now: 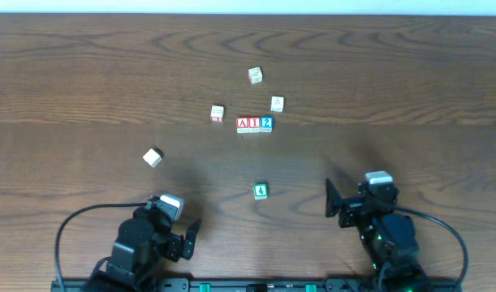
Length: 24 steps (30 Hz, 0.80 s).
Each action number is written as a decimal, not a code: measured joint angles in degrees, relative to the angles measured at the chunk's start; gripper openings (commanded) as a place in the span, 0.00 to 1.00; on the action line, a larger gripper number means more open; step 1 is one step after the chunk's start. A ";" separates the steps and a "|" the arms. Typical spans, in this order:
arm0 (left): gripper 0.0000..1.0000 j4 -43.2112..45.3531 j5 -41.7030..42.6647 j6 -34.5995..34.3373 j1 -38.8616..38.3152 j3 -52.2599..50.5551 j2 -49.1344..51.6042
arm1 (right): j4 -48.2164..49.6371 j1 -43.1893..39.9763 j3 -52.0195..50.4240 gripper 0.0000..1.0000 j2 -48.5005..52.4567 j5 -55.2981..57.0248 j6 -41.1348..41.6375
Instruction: Spell out Ai2
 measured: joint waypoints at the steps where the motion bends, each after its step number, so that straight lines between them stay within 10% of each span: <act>1: 0.95 0.35 -0.28 0.00 0.00 -0.17 -0.15 | -0.02 -1.22 -0.04 0.99 -0.04 0.00 0.00; 24: 0.95 0.31 -2.21 0.00 8.96 -0.17 -0.74 | 0.09 -9.75 -0.04 0.99 -0.28 0.00 0.00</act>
